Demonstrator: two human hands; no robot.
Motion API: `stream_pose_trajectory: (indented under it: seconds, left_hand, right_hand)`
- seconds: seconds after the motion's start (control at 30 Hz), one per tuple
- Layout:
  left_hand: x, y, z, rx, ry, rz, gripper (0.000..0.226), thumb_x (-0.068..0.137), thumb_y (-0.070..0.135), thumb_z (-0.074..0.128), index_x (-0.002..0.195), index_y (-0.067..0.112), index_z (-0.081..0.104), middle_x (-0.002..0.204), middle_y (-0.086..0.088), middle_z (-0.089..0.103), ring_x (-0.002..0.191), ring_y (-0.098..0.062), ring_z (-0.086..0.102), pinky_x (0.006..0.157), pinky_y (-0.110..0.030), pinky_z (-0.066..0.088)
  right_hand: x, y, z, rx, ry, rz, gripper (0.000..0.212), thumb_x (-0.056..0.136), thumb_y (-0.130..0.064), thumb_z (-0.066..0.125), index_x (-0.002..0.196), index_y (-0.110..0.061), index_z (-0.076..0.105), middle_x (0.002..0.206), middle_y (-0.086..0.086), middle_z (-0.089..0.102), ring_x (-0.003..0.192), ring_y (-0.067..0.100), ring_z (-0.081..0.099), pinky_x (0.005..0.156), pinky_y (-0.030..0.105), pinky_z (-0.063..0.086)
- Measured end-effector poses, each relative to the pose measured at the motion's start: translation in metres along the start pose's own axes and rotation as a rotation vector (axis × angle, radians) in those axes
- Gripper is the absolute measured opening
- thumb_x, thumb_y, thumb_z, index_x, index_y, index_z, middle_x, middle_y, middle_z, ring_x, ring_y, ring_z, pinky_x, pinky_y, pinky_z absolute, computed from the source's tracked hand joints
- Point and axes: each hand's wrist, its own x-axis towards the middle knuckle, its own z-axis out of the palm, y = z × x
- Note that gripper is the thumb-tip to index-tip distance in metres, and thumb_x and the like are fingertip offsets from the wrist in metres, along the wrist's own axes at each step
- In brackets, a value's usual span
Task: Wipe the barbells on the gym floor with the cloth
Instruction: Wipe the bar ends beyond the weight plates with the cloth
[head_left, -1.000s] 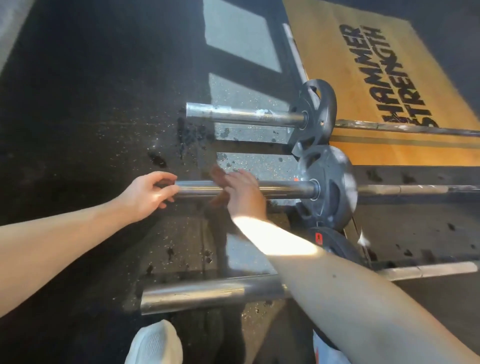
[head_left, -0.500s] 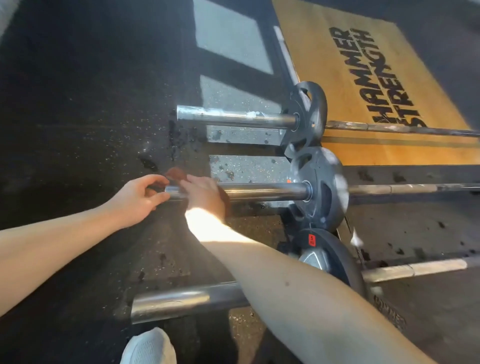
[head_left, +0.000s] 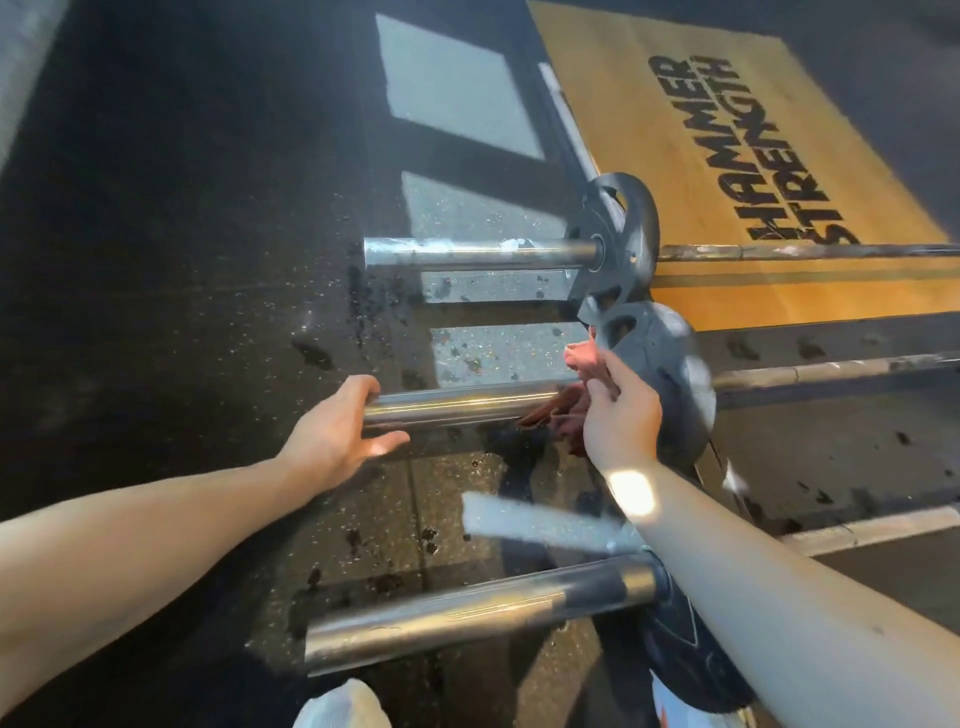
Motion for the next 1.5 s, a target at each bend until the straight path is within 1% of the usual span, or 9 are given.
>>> stream_pose_trajectory:
  seconds: [0.2, 0.33, 0.47, 0.73, 0.83, 1.03, 1.27, 1.37, 1.5]
  left_hand:
    - [0.01, -0.005, 0.009, -0.056, 0.055, 0.152, 0.022, 0.099, 0.04, 0.059, 0.113, 0.031, 0.046, 0.105, 0.01, 0.051, 0.083, -0.007, 0.057, 0.079, -0.027, 0.051]
    - [0.015, -0.012, 0.01, -0.103, 0.011, 0.185, 0.023, 0.096, 0.052, 0.049, 0.107, 0.032, 0.048, 0.099, 0.018, 0.049, 0.085, -0.005, 0.057, 0.07, -0.014, 0.04]
    - [0.016, -0.006, 0.004, -0.169, -0.018, 0.115, 0.019, 0.102, 0.047, 0.051, 0.099, 0.028, 0.051, 0.09, 0.007, 0.061, 0.078, -0.012, 0.06, 0.062, -0.022, 0.041]
    - [0.051, 0.017, -0.017, -0.561, -0.562, -0.525, 0.058, 0.101, 0.065, 0.039, 0.113, 0.012, 0.06, 0.067, -0.008, 0.053, 0.041, -0.013, 0.042, 0.046, -0.029, 0.041]
    - [0.05, 0.011, -0.01, -0.531, -0.473, -0.494, 0.068, 0.099, 0.07, 0.039, 0.107, 0.007, 0.065, 0.06, -0.009, 0.057, 0.04, -0.016, 0.044, 0.049, -0.031, 0.046]
    - [0.05, 0.005, -0.006, -0.515, -0.301, -0.349, 0.075, 0.098, 0.073, 0.03, 0.104, 0.012, 0.074, 0.094, -0.016, 0.076, 0.083, -0.034, 0.073, 0.061, -0.035, 0.057]
    - [0.042, -0.007, -0.012, -0.411, -0.163, -0.181, 0.049, 0.107, 0.055, 0.031, 0.114, 0.021, 0.066, 0.114, 0.005, 0.066, 0.112, -0.018, 0.06, 0.111, -0.043, 0.041]
    - [0.037, -0.008, -0.017, -0.449, -0.189, -0.179, 0.046, 0.103, 0.058, 0.037, 0.116, 0.025, 0.065, 0.117, 0.002, 0.066, 0.114, -0.02, 0.061, 0.111, -0.05, 0.043]
    - [0.026, -0.012, -0.023, -0.582, -0.182, -0.249, 0.048, 0.105, 0.057, 0.036, 0.114, 0.021, 0.067, 0.116, -0.01, 0.068, 0.104, -0.027, 0.066, 0.095, -0.047, 0.055]
  right_hand:
    - [0.0, 0.0, -0.008, -0.031, 0.069, 0.009, 0.035, 0.105, -0.01, 0.053, 0.137, -0.018, 0.065, 0.125, -0.012, 0.063, 0.116, 0.002, 0.051, 0.104, 0.02, 0.036]
    - [0.004, 0.005, -0.008, -0.051, 0.054, -0.04, 0.033, 0.104, -0.019, 0.057, 0.135, -0.024, 0.066, 0.126, -0.008, 0.065, 0.117, 0.006, 0.058, 0.109, 0.029, 0.044]
    - [0.007, 0.016, -0.004, -0.152, -0.026, -0.07, 0.056, 0.097, -0.012, 0.065, 0.15, -0.025, 0.051, 0.148, -0.005, 0.049, 0.138, 0.012, 0.044, 0.117, 0.03, 0.034]
    - [0.011, 0.029, 0.019, -0.463, -0.012, -0.102, 0.029, 0.101, -0.005, 0.054, 0.124, -0.012, 0.069, 0.133, 0.006, 0.056, 0.121, 0.02, 0.034, 0.102, 0.02, 0.021]
    - [-0.015, 0.003, 0.069, -0.459, -0.016, -0.117, 0.031, 0.098, -0.004, 0.054, 0.121, -0.017, 0.07, 0.13, 0.003, 0.058, 0.121, 0.019, 0.037, 0.11, 0.026, 0.027]
    - [-0.062, -0.033, 0.15, -0.41, -0.493, -0.465, 0.042, 0.096, 0.0, 0.061, 0.136, -0.013, 0.063, 0.145, 0.001, 0.054, 0.134, 0.024, 0.035, 0.114, 0.034, 0.033]
    - [0.018, 0.041, 0.005, -0.552, -0.03, -0.291, 0.044, 0.092, 0.009, 0.055, 0.12, -0.021, 0.072, 0.113, -0.006, 0.064, 0.116, 0.021, 0.05, 0.108, 0.033, 0.036]
    - [0.015, 0.043, 0.022, -0.562, 0.058, -0.154, 0.025, 0.09, 0.008, 0.056, 0.102, -0.005, 0.074, 0.111, 0.008, 0.067, 0.116, 0.036, 0.052, 0.104, 0.034, 0.035]
    - [-0.043, 0.0, 0.117, -0.415, -0.077, -0.239, 0.039, 0.091, 0.005, 0.065, 0.124, -0.014, 0.071, 0.134, -0.005, 0.062, 0.138, 0.023, 0.043, 0.119, 0.026, 0.022]
